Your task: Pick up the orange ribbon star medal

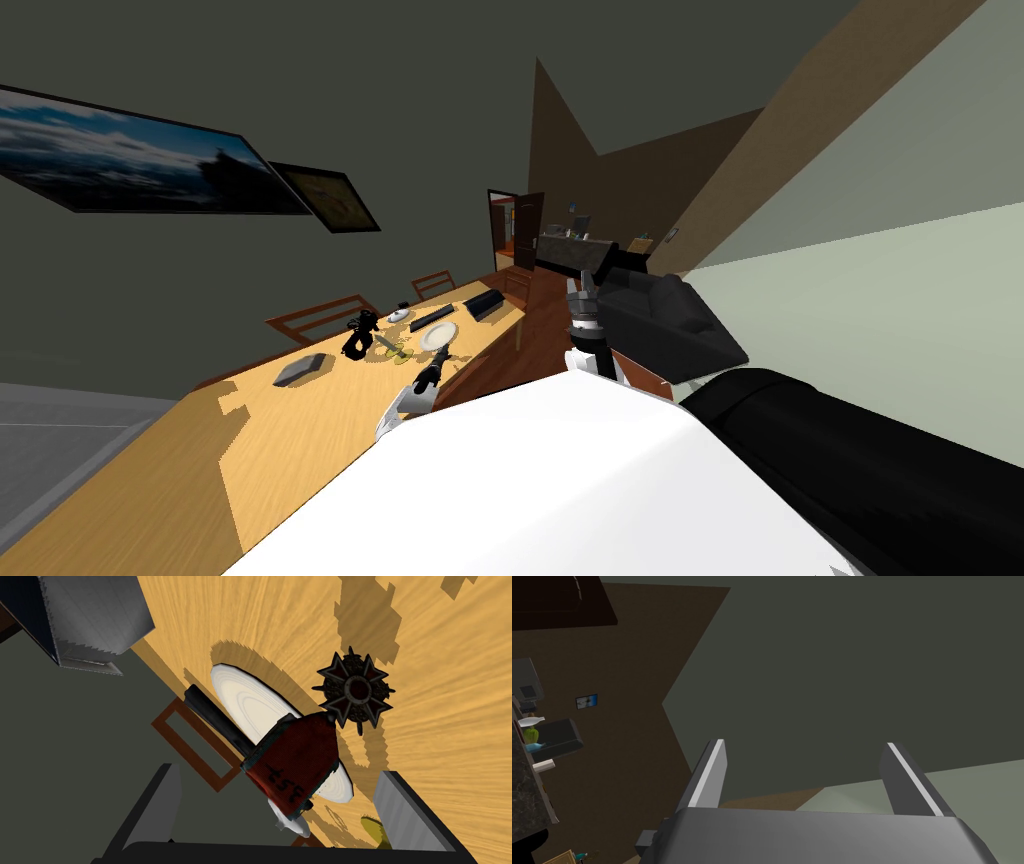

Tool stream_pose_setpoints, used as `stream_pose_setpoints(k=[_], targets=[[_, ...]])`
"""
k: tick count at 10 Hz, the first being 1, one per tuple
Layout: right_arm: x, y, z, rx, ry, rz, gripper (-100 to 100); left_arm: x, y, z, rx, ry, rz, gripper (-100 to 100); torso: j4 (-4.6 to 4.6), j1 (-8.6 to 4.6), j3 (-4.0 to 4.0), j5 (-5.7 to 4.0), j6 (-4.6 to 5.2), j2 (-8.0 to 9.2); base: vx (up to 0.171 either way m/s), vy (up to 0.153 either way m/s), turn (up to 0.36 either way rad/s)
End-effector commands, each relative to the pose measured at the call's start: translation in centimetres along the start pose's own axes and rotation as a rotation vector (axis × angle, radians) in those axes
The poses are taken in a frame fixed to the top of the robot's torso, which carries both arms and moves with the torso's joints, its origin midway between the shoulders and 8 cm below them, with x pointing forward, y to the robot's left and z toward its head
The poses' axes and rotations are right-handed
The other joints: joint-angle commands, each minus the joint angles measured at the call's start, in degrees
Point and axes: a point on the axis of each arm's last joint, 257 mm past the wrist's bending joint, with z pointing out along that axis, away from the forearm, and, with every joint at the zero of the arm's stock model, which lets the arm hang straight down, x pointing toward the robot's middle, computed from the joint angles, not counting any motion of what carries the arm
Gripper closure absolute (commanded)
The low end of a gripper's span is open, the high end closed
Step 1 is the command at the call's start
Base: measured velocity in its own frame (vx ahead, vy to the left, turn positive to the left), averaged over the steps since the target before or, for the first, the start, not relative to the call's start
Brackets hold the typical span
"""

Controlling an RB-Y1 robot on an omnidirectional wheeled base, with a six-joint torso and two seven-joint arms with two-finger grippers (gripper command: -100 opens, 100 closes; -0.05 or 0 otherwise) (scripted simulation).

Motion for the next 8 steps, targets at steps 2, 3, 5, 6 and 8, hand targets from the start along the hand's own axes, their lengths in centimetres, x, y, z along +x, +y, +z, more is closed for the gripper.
stream_pose_setpoints(k=[2,3,5,6,8], targets=[[0.0,0.0,0.0,0.0,0.0,0.0,0,0.4,0.83,0.09,0.002,0.002,0.001,-100,-0.03,0.01,-0.08,0.0,0.0,-0.16,0.074,0.002,0.012],[0.0,0.0,0.0,0.0,0.0,0.0,0,0.58,1.18,0.11,0.003,0.003,0.001,-100,-0.06,0.03,-0.16,0.01,0.0,-0.28,0.105,-0.001,0.013],[0.0,0.0,0.0,0.0,0.0,0.0,0,0.5,1.01,0.0,0.002,0.003,0.001,100,-0.06,0.0,-0.14,0.0,0.0,-0.22,0.028,-0.001,0.004],[0.0,0.0,0.0,0.0,0.0,0.0,0,0.51,1.14,-0.03,0.0,0.003,0.001,100,0.01,0.0,-0.04,0.0,0.03,-0.09,0.0,0.0,0.0],[0.0,0.0,0.0,0.0,0.0,0.0,0,0.5,1.04,-0.01,0.001,0.003,0.001,100,0.01,0.0,0.01,0.0,0.01,0.0,0.0,0.0,0.0]])
